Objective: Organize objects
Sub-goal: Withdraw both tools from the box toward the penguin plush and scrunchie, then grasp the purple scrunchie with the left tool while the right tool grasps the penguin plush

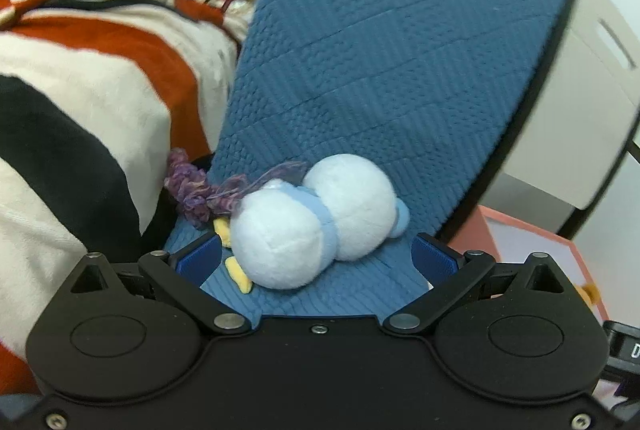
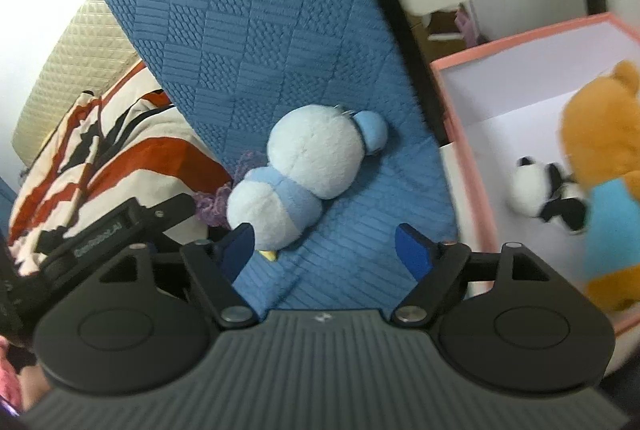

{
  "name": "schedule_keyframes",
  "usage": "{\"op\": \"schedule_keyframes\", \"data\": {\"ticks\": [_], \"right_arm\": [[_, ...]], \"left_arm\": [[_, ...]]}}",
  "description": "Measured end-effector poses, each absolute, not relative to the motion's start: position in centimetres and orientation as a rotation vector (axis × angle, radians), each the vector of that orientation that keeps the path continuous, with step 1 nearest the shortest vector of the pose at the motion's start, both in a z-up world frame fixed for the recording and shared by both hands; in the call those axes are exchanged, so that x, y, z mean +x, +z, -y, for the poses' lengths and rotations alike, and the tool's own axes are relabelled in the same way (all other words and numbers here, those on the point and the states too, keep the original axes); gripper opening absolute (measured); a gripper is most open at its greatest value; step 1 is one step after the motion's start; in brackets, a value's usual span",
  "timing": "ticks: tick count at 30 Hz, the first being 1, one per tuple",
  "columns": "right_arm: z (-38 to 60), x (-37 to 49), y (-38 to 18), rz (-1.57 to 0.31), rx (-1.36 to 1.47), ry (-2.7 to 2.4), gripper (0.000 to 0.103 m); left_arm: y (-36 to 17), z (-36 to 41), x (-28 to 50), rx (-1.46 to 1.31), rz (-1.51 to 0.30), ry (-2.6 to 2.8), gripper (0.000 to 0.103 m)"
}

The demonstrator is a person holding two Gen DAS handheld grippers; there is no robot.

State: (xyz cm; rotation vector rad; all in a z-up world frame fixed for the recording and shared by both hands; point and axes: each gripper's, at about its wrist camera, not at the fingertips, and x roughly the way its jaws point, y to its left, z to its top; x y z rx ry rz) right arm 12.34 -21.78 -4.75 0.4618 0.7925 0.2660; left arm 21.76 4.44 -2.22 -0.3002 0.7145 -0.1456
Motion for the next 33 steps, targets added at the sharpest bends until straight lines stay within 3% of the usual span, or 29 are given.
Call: {"op": "schedule_keyframes", "data": {"ticks": [2,20,33], "right_arm": [[21.4,13.6,-5.5,-0.811,0.509,0.276,0.090],[17.1,23.4,-13.4,-0.960,0.935,0.124,0.089],[13.5,27.8,-17.3,-1.016,1.055,0.050,0.089]], "left_arm": [[-3.0,-5.0,23.1,-0.319,-0.745,-0.120,0.099],[-9.4,-9.4,35.2,-0.435,-0.955,0.048,0.084],[-12.1,-11.6,38.8,-0.544,-1.029,0.119,0.070]]}}
